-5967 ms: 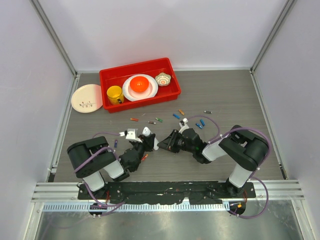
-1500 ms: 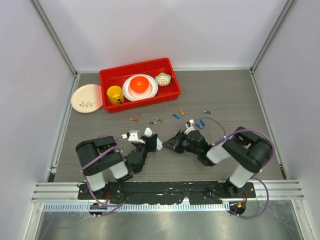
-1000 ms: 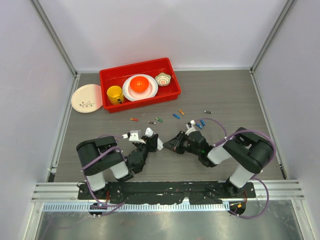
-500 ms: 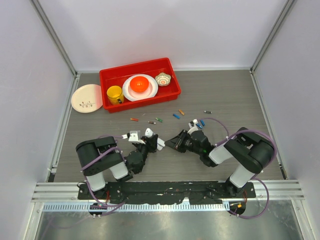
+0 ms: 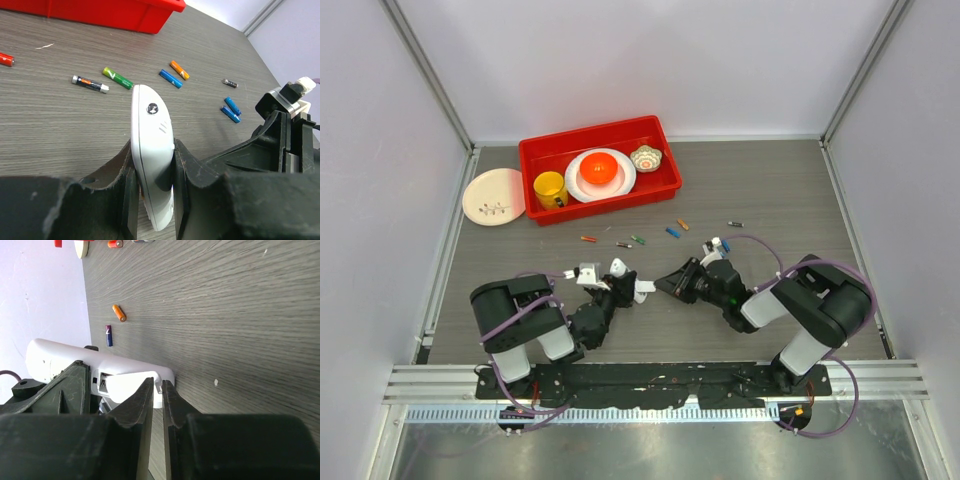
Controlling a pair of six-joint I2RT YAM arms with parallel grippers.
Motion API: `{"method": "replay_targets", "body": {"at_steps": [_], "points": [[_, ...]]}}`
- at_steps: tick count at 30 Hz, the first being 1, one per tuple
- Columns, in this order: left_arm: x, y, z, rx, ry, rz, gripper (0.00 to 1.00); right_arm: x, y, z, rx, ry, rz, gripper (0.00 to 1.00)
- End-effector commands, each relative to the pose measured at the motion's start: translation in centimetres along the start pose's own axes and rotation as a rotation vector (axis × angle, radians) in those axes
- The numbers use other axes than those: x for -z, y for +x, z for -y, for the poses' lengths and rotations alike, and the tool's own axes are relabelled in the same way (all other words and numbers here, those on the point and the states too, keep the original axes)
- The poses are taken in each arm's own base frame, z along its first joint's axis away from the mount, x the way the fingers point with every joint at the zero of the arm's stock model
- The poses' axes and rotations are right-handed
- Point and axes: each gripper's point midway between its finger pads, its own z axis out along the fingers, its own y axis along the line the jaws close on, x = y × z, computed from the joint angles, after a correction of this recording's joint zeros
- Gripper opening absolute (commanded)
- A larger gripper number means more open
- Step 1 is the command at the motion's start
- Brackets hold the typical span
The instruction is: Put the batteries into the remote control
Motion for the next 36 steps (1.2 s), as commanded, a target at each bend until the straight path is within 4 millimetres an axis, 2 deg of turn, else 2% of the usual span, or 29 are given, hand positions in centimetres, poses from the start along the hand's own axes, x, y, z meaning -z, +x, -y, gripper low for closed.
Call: {"method": "replay_targets", "body": {"at_steps": [1, 8, 18, 21, 24, 26, 27, 28, 29, 30, 31, 32, 33, 34, 35, 36], "points": [[1.9, 2.1, -3.6, -0.192, -0.044, -0.077, 0.0, 0.4, -1.0, -1.0, 0.029, -0.042, 0.028, 0.18], [2.0, 1.7, -4.2, -0.202, -0.065, -0.067, 0.0, 0.9, -1.5, -0.9, 0.037, -0.036, 0.038, 0.22], [2.3, 1.3, -4.9, -0.208, -0.095, -0.058, 0.0, 2.2, -1.8, -1.3, 0.074, -0.027, 0.024, 0.43], [2.5, 1.0, -5.2, -0.209, -0.108, -0.05, 0.0, 2.6, -2.0, -0.5, 0.101, 0.023, 0.026, 0.48], [2.7, 0.1, -5.6, -0.198, -0.13, -0.023, 0.0, 3.5, -2.7, 0.7, 0.175, 0.12, 0.048, 0.48], [2.8, -0.8, -5.5, -0.182, -0.135, 0.002, 0.0, 3.7, -4.2, 0.0, 0.232, 0.158, 0.093, 0.48], [2.9, -2.0, -5.2, -0.159, -0.132, 0.033, 0.0, 4.4, -4.4, 0.3, 0.287, 0.199, 0.092, 0.48], [2.9, -2.6, -4.9, -0.142, -0.123, 0.047, 0.0, 4.6, -5.4, -0.7, 0.316, 0.203, 0.121, 0.48], [3.0, -2.9, -4.8, -0.139, -0.118, 0.05, 0.0, 5.0, -6.6, -0.8, 0.35, 0.236, 0.165, 0.48], [3.0, -4.6, -3.3, -0.072, -0.075, 0.085, 0.0, 5.5, -6.7, -0.4, 0.395, 0.275, 0.156, 0.48], [3.0, -5.1, -2.5, -0.043, -0.049, 0.086, 0.0, 6.1, -7.8, -2.8, 0.424, 0.237, 0.192, 0.48], [3.2, -4.3, -2.6, -0.071, -0.045, 0.037, 0.0, 6.4, -8.1, -3.6, 0.446, 0.236, 0.202, 0.48], [3.0, -6.7, -0.1, 0.015, 0.012, 0.068, 0.0, 6.9, -8.2, -4.0, 0.474, 0.247, 0.201, 0.48], [3.1, -6.9, 1.9, 0.098, 0.079, 0.018, 0.0, 7.5, -8.9, -6.2, 0.521, 0.21, 0.227, 0.48], [3.5, -4.4, 0.7, 0.024, 0.031, -0.122, 0.0, 7.9, -9.3, -7.0, 0.541, 0.208, 0.243, 0.48], [3.0, -5.8, 1.8, 0.074, 0.043, -0.122, 0.0, 8.4, -9.4, -6.7, 0.554, 0.244, 0.244, 0.48]]}}
